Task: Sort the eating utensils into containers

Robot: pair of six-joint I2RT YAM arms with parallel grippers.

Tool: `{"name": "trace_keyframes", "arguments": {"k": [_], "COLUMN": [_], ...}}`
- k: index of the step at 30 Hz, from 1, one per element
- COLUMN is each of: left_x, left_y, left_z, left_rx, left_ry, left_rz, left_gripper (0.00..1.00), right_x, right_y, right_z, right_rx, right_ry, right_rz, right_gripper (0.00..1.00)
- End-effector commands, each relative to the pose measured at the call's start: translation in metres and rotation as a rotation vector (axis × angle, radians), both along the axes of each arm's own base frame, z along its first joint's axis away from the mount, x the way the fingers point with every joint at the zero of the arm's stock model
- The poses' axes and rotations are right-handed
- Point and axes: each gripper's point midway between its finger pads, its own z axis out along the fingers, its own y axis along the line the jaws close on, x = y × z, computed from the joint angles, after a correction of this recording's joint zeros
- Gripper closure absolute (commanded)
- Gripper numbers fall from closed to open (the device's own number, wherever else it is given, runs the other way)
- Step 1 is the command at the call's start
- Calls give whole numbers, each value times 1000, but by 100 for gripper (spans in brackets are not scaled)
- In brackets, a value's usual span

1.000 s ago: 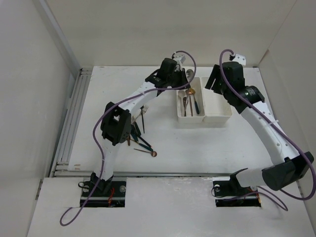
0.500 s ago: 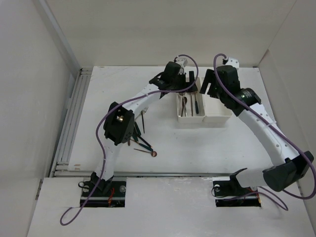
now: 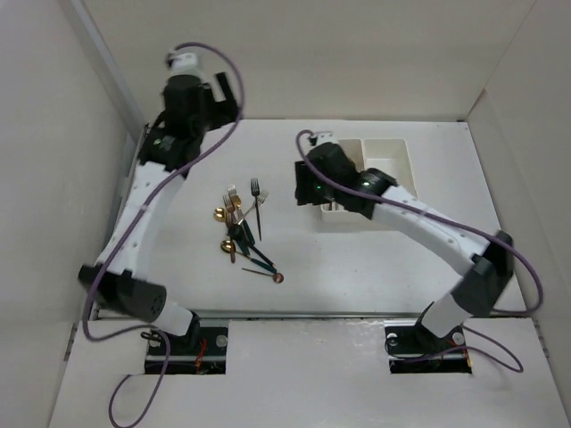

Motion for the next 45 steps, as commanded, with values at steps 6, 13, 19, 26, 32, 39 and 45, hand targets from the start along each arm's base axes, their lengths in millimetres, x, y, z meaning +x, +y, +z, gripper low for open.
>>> {"name": "trace_keyframes", "arguments": {"k": [6, 13, 19, 26, 32, 39, 45], "left_x": [-67, -75, -68, -66, -67, -65, -56], "left_y": [197, 215, 210, 210, 212, 200, 155], "left_z": [-76, -76, -74, -78, -82, -88, -98], "left_rx": [59, 31, 19, 20, 18, 16, 11], "left_ry": [147, 141, 142, 152, 162, 179, 183], "left_rz": [547, 570, 542, 542, 542, 461, 175], "left_gripper": [8, 8, 8, 8, 8, 10, 14], "right_x": [47, 51, 54, 41, 43, 64, 89], "right_y": [114, 160, 152, 144, 145, 140, 119], "right_z": [-64, -142, -202, -252, -252, -157, -17], "right_rx": [22, -116, -224, -381, -363, -308, -154], "right_ry": [111, 139, 199, 241, 229, 54, -163], "right_rz": [1, 63, 13, 0, 0, -55, -67], "right_gripper": [37, 37, 40, 58, 100, 100, 100]}}
